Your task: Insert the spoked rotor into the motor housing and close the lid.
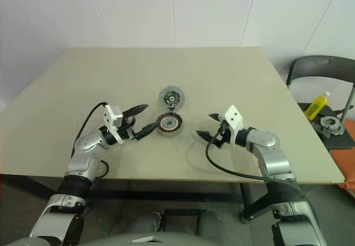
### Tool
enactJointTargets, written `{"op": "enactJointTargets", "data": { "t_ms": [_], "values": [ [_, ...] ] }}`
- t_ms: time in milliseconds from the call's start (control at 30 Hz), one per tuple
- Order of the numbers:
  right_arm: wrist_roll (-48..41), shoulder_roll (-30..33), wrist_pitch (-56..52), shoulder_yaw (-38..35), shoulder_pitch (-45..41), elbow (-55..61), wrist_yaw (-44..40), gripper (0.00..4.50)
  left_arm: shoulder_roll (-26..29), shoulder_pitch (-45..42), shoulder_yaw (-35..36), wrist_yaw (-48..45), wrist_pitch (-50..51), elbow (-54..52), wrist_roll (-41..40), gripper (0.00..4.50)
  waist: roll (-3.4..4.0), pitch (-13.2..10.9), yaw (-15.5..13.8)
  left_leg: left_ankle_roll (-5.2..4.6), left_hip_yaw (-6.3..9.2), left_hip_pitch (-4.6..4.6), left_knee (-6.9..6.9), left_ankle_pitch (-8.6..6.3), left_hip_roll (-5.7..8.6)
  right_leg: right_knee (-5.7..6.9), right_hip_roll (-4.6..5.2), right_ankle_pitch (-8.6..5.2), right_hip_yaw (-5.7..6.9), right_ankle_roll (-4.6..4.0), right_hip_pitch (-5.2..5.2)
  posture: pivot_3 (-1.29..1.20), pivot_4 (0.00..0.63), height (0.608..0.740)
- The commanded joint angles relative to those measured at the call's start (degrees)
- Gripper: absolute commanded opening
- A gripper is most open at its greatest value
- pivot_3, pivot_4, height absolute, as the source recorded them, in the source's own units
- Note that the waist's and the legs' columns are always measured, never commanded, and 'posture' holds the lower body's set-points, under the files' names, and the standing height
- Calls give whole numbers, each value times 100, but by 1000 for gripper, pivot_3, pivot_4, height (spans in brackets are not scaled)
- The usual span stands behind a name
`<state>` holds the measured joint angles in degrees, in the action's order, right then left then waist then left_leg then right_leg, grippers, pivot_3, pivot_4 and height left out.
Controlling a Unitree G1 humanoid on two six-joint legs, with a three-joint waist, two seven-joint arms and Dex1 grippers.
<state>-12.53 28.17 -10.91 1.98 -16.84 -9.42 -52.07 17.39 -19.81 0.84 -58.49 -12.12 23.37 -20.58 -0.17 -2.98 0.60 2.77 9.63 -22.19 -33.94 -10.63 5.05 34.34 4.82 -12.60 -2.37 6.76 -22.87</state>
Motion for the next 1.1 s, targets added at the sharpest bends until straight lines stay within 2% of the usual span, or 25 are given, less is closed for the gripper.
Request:
{"op": "enactJointTargets", "data": {
  "t_ms": [33, 367, 567, 1100],
  "values": [
    [-48, -16, 54, -6, -174, 33, -20, 4500, 15, -13, 7, 17, -23, -243, 12, 4461, 0, 0, 0, 0, 0, 0, 0, 0, 0, 0, 0, 0, 0, 0, 0, 0, 0, 740],
    [-27, 2, 28, 25, -181, 3, -41, 4500, -2, -20, 15, -9, -76, -160, 24, 4461, 0, 0, 0, -1, 0, 0, 0, 1, 0, 0, 0, 0, 0, 0, 0, 0, 0, 740],
    [592, 222, -147, 348, -191, -545, 184, 4500, -3, -24, 25, -46, -140, -66, 37, 4461, -1, 1, -5, 2, -1, 3, -1, -1, 0, 0, 0, 0, 0, -1, 4, 0, 0, 740],
    [443, 49, -702, 362, -210, -473, 298, 4500, -44, -35, -11, -79, -121, -80, 48, 4461, 0, 3, 3, 3, 0, 16, -11, -2, 0, -1, 0, 0, 0, 0, 21, 0, 0, 740]
  ]
}}
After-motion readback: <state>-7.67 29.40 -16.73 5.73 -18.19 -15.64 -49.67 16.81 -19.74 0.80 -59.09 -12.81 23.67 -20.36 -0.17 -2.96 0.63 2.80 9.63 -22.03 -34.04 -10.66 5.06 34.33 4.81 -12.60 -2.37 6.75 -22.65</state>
